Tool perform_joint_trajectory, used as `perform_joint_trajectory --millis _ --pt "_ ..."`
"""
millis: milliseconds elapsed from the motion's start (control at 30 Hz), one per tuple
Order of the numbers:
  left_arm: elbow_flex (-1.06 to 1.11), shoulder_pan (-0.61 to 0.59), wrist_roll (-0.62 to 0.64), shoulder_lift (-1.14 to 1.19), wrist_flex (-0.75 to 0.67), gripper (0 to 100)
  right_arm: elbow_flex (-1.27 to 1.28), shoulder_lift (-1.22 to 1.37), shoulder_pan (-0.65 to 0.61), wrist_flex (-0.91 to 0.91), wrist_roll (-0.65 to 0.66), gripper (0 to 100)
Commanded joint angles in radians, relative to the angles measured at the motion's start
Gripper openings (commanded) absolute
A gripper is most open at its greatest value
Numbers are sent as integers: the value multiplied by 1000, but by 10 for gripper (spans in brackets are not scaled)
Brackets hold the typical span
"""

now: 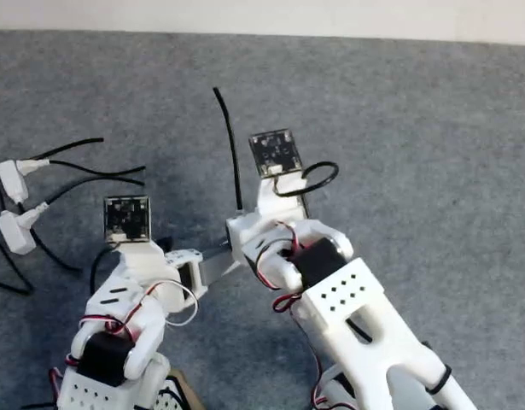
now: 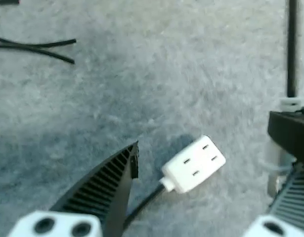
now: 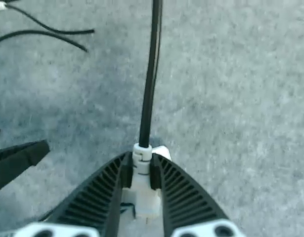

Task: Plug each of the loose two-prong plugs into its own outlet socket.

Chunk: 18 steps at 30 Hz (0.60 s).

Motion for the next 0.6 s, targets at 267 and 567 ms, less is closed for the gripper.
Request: perform_joint_trajectory --millis 267,567 --pt "-2 -12 -11 2 -20 425 -254 -35 -15 188 31 4" --pt "-2 -16 -12 2 -25 425 -329 -35 -13 308 83 4"
